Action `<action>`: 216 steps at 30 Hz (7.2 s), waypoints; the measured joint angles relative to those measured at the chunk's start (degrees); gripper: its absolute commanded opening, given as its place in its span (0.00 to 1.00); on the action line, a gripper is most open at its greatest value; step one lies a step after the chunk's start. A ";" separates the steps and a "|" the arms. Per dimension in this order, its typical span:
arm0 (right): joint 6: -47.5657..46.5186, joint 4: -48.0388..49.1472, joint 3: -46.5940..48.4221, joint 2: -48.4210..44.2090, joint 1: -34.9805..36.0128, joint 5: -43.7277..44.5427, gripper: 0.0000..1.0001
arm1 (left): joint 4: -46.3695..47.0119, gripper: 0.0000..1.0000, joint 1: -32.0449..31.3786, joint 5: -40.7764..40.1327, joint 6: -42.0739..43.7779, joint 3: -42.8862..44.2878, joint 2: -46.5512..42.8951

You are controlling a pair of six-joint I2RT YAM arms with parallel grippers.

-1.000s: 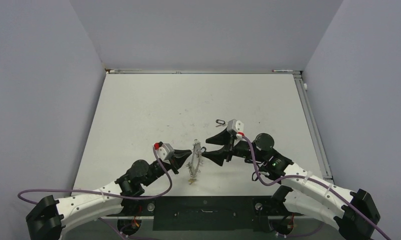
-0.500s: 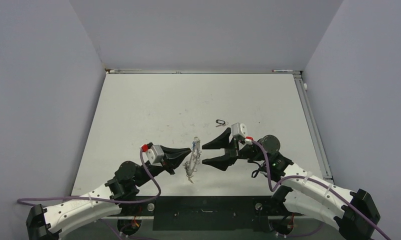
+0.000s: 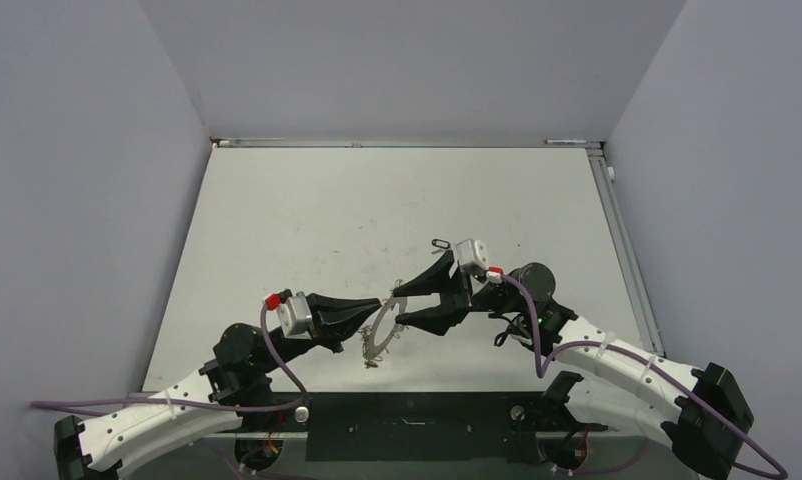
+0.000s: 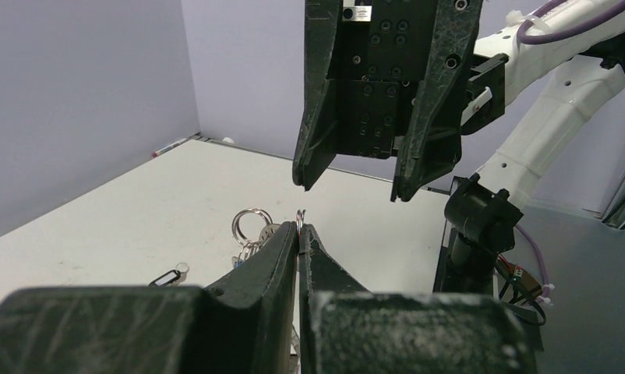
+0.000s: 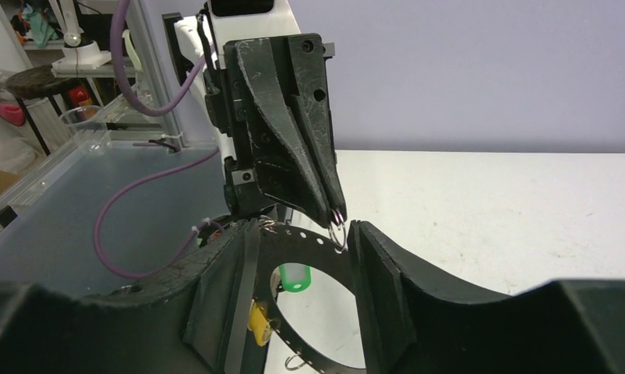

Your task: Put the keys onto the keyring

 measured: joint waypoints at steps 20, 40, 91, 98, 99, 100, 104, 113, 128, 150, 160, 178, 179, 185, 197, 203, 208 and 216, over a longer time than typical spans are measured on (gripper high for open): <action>-7.54 -6.60 3.48 4.72 2.19 3.76 0.18 | 0.00 0.00 -0.09 1.11 0.00 0.00 -0.31; -19.37 -27.61 13.31 5.07 3.98 7.54 0.05 | -12.55 0.50 -0.44 -2.99 0.04 7.15 -3.08; -19.67 -67.49 39.21 14.12 12.81 36.87 0.05 | -26.36 0.00 -4.79 -16.22 13.53 15.69 10.97; -15.89 -70.20 42.01 17.57 14.03 41.07 0.05 | -28.39 0.00 -8.07 -25.11 15.34 16.81 13.42; -15.10 -70.20 42.29 17.90 14.21 41.70 0.05 | -28.37 0.01 -8.55 -26.62 15.52 17.03 13.75; -14.25 -70.20 42.58 18.14 14.43 42.36 0.05 | -28.24 0.01 -8.94 -28.04 15.58 17.16 14.10; -11.21 -70.07 42.84 18.91 15.61 44.98 0.05 | -27.52 0.01 -9.90 -32.20 15.96 17.20 15.10; -8.46 -71.21 44.44 19.98 16.11 47.76 0.05 | -27.43 0.11 -11.43 -36.22 17.14 17.29 15.08; -7.63 -71.30 42.53 18.86 13.29 42.75 0.05 | -26.51 0.40 -12.13 -30.56 17.62 17.49 7.15; -33.77 -47.36 12.28 -10.16 13.31 26.34 0.05 | -42.29 0.39 -12.13 -9.22 11.47 31.65 2.95; -38.23 -43.87 11.96 -10.36 12.87 22.82 0.05 | -44.89 0.30 -11.93 -3.17 12.24 32.15 9.49; -34.34 -37.13 10.91 -11.45 9.79 8.94 0.05 | -44.19 0.29 -7.10 4.37 14.56 33.07 12.98; -34.07 -36.89 10.91 -11.37 9.66 8.52 0.05 | -44.11 0.29 -7.06 4.83 14.60 33.07 13.16; -32.54 -34.97 10.91 -10.10 8.96 7.10 0.05 | -44.00 0.29 -6.75 7.17 14.91 33.07 13.94; -30.56 -32.15 10.91 -8.83 8.74 5.35 0.05 | -41.81 0.17 -6.75 9.05 14.91 32.98 14.91; -29.42 -31.06 10.91 -8.33 8.74 4.00 0.05 | -41.29 0.00 -6.75 9.09 15.10 32.87 14.95; -28.76 -30.84 10.91 -7.76 8.44 3.67 0.06 | -41.40 0.00 -6.73 8.24 15.34 32.48 14.95; -27.85 -32.15 10.93 -8.09 8.22 11.37 0.57 | -45.42 0.00 -6.71 0.13 13.18 35.47 20.48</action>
